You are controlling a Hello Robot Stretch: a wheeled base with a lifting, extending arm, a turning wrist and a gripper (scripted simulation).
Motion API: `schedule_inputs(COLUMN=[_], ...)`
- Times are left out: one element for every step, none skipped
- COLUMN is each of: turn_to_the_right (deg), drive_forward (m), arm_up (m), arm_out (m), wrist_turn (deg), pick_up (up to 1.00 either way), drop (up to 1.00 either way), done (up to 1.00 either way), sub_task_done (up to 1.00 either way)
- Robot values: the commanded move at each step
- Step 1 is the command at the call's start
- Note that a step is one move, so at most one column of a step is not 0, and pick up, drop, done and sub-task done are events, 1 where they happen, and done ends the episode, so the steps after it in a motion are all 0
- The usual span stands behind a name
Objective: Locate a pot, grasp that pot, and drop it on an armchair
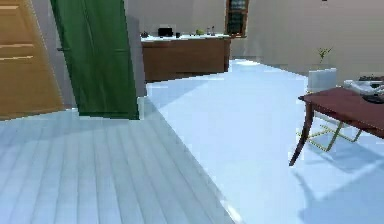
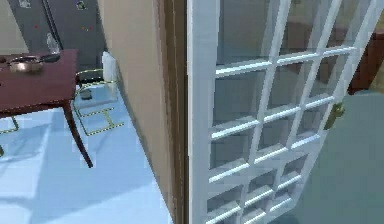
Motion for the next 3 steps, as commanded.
schedule_inputs(turn_to_the_right=[42.0, 0.0, 39.0], drive_forward=[0.00, 1.00, 0.00], arm_up=[0.00, 0.00, 0.00], arm_out=[0.00, 0.00, 0.00], wrist_turn=[0.0, 0.0, 0.0], pick_up=[0.00, 0.00, 0.00], drop=[0.00, 0.00, 0.00], done=[0.00, 0.00, 0.00], sub_task_done=[0.00, 0.00, 0.00])
